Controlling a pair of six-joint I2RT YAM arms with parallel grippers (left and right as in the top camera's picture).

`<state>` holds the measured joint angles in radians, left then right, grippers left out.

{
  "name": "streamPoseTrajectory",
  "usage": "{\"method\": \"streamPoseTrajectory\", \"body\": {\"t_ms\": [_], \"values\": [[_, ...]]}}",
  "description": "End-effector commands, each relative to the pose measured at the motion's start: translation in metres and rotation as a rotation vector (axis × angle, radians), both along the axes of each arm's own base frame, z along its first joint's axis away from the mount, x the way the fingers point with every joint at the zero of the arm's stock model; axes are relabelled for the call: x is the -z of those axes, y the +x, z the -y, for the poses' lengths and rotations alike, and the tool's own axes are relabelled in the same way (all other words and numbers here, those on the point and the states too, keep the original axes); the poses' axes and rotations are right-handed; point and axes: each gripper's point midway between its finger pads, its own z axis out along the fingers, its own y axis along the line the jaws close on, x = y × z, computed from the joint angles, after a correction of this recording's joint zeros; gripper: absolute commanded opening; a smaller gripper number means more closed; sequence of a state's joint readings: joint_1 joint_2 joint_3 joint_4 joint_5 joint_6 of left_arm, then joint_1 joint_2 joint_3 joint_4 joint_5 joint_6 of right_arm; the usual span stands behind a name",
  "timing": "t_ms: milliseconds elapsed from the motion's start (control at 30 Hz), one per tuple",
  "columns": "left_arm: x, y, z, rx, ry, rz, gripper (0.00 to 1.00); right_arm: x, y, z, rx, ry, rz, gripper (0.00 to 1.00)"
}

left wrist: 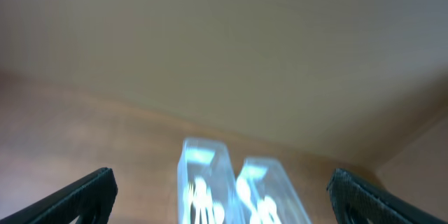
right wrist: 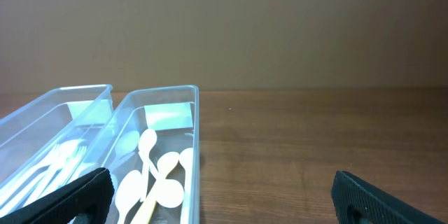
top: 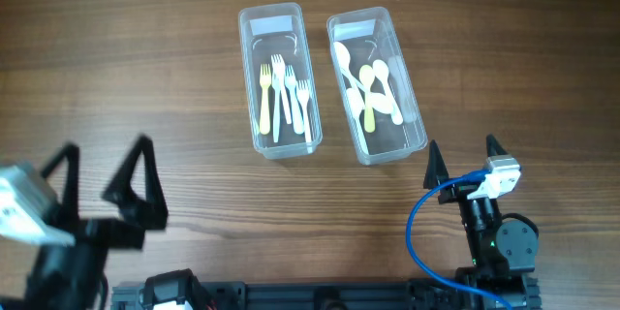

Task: Pack container

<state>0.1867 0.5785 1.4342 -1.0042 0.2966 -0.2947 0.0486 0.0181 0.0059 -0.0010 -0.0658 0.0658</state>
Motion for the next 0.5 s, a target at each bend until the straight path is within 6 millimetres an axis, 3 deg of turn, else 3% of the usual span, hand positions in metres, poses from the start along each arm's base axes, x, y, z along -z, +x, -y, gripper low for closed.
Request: {"method": "streamPoseTrajectory", "body": {"t_ms": [0,200,467], "values": [[0.030,-0.023,0.003,-0.003,-0.011,-0.084,1.00,-0.002,0.000,0.004,0.019,-0.010,0.011,1.00],[0.082,-0.026,0.002,-0.014,-0.013,-0.109,1.00,-0.002,0.000,0.003,0.018,-0.010,0.011,1.00],[0.151,0.014,0.002,0.038,0.049,-0.048,1.00,-0.002,0.000,0.004,0.019,-0.010,0.011,1.00]]}}
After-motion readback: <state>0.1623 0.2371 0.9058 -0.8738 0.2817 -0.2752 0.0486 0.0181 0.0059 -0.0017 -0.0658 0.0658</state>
